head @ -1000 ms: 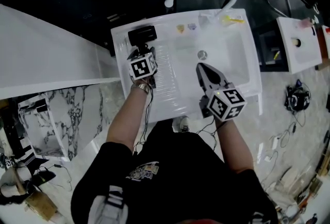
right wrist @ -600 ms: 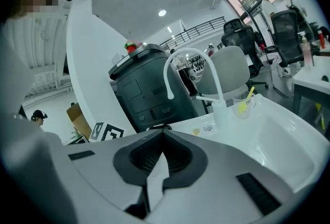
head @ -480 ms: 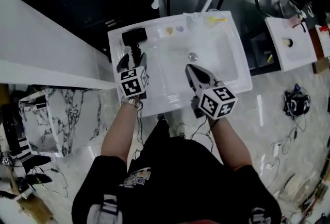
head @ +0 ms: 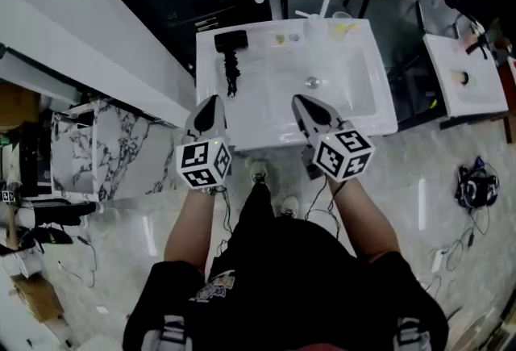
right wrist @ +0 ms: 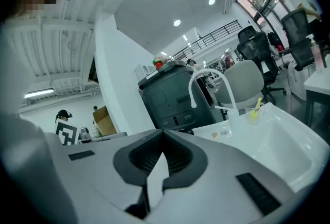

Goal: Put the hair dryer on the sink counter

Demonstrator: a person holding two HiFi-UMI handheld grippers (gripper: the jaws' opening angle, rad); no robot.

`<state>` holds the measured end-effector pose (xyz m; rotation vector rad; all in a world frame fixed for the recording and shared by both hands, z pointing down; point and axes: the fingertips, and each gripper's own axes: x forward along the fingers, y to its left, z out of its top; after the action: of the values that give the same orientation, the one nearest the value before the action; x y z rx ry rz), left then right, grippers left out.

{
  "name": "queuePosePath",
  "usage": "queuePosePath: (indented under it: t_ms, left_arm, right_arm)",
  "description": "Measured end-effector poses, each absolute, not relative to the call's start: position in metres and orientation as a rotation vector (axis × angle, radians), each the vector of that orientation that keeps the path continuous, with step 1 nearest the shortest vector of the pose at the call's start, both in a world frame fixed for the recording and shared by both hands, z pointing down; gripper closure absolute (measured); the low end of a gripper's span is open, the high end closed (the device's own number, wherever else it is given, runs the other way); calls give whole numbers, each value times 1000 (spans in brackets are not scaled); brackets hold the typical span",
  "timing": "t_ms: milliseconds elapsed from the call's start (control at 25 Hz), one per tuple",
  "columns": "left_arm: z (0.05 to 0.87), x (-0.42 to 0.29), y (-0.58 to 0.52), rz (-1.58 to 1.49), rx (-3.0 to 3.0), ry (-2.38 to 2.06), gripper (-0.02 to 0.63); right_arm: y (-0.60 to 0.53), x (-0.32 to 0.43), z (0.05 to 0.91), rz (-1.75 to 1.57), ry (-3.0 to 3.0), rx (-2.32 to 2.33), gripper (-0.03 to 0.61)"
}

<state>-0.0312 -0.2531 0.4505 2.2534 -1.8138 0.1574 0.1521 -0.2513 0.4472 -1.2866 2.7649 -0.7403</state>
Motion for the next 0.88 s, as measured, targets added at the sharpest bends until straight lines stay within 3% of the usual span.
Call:
queuePosePath:
  t_ms: [320, 880]
  left_arm:
    - [425, -35, -131, 165, 2356, -1698, 611]
    - [417, -131, -27, 99, 2302, -1714, 611]
  right_arm:
    - [-194, 98, 438, -797, 2817, -1081, 580]
    - [-89, -18, 432, -766, 2909, -1023, 580]
